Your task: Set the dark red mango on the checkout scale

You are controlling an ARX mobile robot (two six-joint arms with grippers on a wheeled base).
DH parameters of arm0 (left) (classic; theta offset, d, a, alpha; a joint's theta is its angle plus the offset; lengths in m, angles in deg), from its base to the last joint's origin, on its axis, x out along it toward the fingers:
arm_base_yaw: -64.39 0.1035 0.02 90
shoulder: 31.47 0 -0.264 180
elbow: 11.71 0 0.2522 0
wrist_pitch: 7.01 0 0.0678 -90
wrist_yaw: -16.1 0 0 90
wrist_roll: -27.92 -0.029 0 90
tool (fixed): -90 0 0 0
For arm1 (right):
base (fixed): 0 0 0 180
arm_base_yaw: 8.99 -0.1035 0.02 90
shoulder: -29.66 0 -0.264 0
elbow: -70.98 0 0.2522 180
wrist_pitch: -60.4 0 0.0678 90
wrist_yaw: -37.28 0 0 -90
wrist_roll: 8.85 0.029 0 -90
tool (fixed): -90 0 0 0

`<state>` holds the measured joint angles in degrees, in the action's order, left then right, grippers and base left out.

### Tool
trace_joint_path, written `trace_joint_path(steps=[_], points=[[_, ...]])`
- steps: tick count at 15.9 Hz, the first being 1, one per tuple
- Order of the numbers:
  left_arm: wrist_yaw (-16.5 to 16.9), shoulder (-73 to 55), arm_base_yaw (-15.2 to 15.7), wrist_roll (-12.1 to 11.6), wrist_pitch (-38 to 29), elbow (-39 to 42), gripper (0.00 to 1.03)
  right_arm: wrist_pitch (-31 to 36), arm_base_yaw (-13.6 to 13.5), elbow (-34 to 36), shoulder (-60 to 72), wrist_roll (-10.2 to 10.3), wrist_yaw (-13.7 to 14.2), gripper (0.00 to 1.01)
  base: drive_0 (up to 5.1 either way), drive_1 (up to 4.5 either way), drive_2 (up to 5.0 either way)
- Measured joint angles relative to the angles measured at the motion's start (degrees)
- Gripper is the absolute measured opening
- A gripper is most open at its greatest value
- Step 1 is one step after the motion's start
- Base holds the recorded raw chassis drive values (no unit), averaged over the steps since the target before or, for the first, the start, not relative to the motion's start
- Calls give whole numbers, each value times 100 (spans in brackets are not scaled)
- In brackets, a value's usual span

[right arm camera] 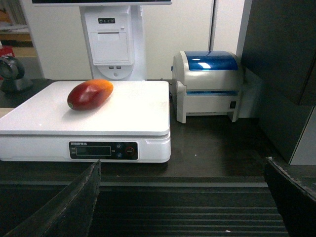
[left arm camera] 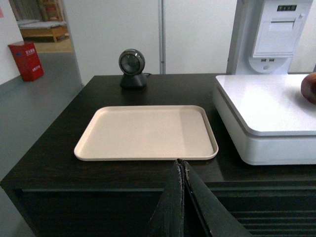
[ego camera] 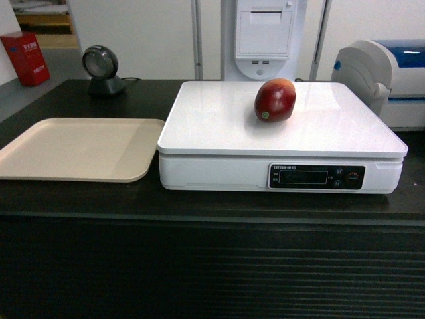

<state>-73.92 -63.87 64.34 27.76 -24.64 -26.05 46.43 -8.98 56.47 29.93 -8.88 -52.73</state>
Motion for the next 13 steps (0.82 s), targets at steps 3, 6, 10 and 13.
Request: trace_joint_path(steps=[3, 6, 10, 13], points=[[2, 706, 0, 0, 621, 0, 2, -2, 0, 0, 0, 0, 2, 98, 0, 0, 0], [0, 1263, 0, 0, 1134, 0, 2, 0, 0, 0, 0, 0, 2, 98, 0, 0, 0], [0, 1803, 0, 0, 1687, 0, 2, 0, 0, 0, 0, 0, 2, 98, 0, 0, 0], [0, 2111, 0, 0, 2004, 0, 2, 0, 0, 0, 0, 0, 2, 98, 0, 0, 0]])
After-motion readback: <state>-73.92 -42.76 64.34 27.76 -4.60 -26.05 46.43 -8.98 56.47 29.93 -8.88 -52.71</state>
